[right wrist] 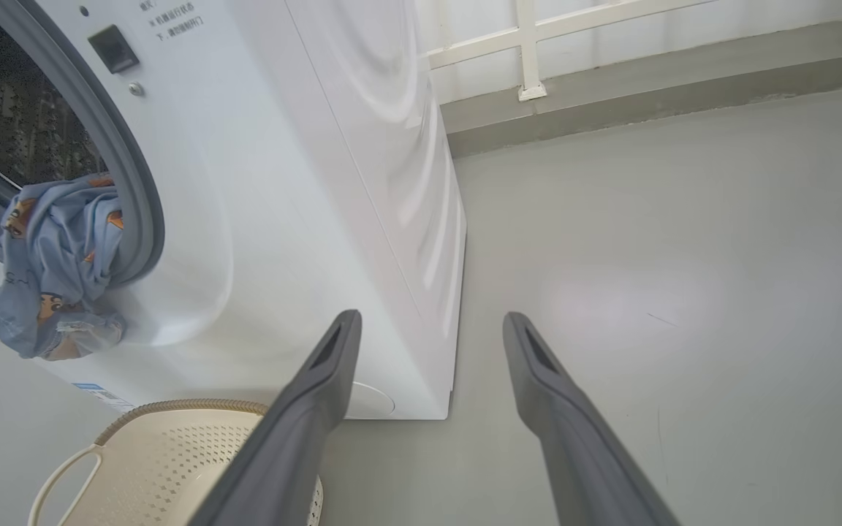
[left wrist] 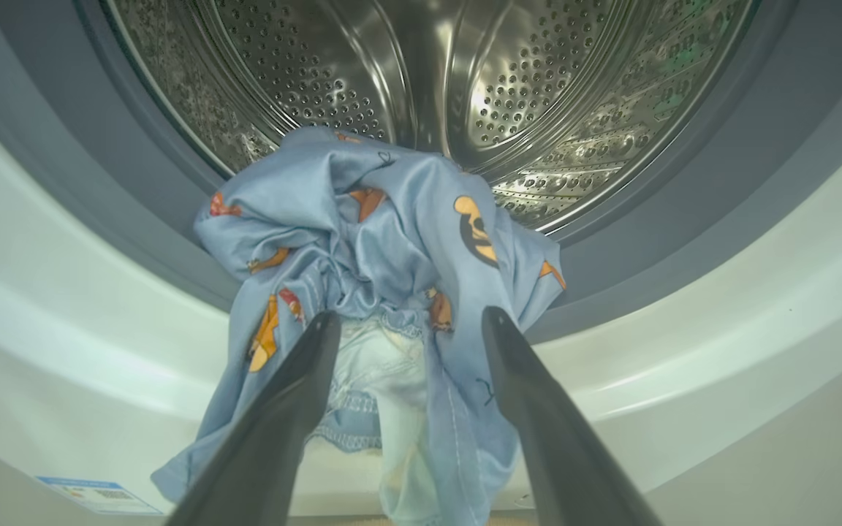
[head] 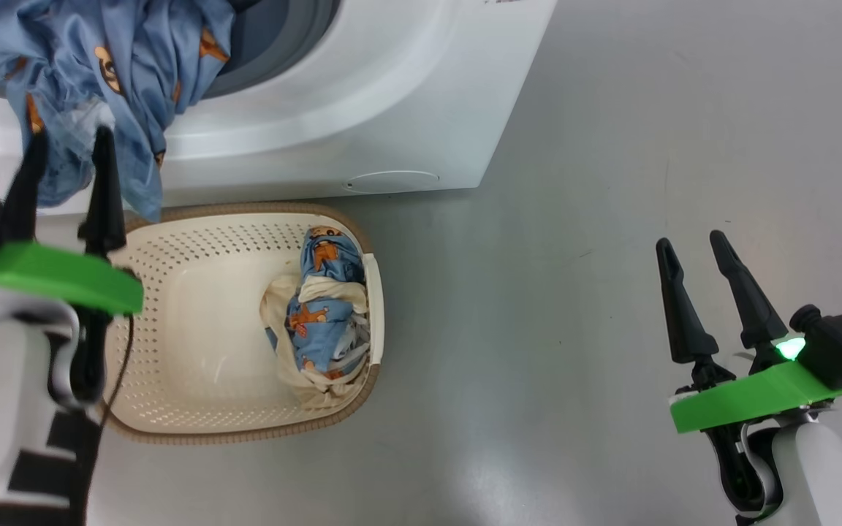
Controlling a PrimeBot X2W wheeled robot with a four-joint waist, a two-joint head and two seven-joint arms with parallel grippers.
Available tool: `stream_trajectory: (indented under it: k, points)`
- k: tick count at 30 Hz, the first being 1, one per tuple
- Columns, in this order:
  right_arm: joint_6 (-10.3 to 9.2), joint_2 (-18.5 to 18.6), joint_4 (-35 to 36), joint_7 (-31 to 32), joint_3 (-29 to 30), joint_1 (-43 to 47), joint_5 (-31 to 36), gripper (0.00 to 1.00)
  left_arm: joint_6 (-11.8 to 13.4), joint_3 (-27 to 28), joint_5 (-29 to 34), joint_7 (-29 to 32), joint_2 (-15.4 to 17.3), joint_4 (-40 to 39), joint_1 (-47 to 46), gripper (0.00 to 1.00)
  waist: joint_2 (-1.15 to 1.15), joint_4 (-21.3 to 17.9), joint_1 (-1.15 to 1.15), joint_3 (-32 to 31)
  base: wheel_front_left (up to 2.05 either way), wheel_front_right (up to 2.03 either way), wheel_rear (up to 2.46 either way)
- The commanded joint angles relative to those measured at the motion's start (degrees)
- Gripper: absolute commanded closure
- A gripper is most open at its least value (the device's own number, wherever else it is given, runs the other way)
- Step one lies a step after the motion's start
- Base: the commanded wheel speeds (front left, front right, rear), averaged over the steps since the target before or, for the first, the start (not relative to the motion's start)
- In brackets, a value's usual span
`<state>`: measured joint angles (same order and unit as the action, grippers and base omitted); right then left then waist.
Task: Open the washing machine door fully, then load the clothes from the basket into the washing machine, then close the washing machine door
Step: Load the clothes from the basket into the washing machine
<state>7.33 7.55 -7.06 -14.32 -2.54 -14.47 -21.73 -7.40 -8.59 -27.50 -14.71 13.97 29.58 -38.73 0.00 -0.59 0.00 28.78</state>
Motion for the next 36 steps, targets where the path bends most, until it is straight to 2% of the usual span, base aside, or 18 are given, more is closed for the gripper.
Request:
stream_trajectory:
  k: [1, 8, 21, 27, 36]
  points:
    - [0.16, 0.3, 1.5, -0.7, -0.9, 1.8, 0.6, 0.00, -0.1, 2.6, 0.7, -0.3, 2.0, -2.2, 2.2, 0.00, 0.00, 0.1, 0.00, -0.1, 0.00, 0.00, 0.00]
    - [0.16, 0.5, 1.5, -0.7, -0.7, 2.1, 0.6, 0.00, -0.1, 7.6, 1.9, -0.3, -0.5, -8.0, 11.2, 0.00, 0.00, 0.5, 0.00, -0.1, 0.00, 0.00, 0.00]
    - [0.16, 0.8, 1.1, -0.7, -1.0, 1.9, 0.5, 0.00, -0.1, 12.8, 4.6, -0.3, -4.6, -18.1, 23.1, 0.00, 0.00, 0.1, 0.00, -0.2, 0.00, 0.00, 0.00]
    - [0.16, 0.7, 1.2, -0.7, -1.0, 1.7, 0.5, 0.00, -0.1, 13.4, 4.9, -0.3, -5.6, -19.3, 24.3, 0.00, 0.00, 0.2, 0.00, 0.1, 0.00, 0.00, 0.00]
    - [0.16, 0.4, 1.3, -0.7, -1.0, 1.2, 0.5, 0.00, -0.1, 12.2, 4.4, -0.3, -5.3, -17.4, 21.9, 0.00, 0.00, 0.0, 0.00, 0.7, 0.00, 0.00, 0.00]
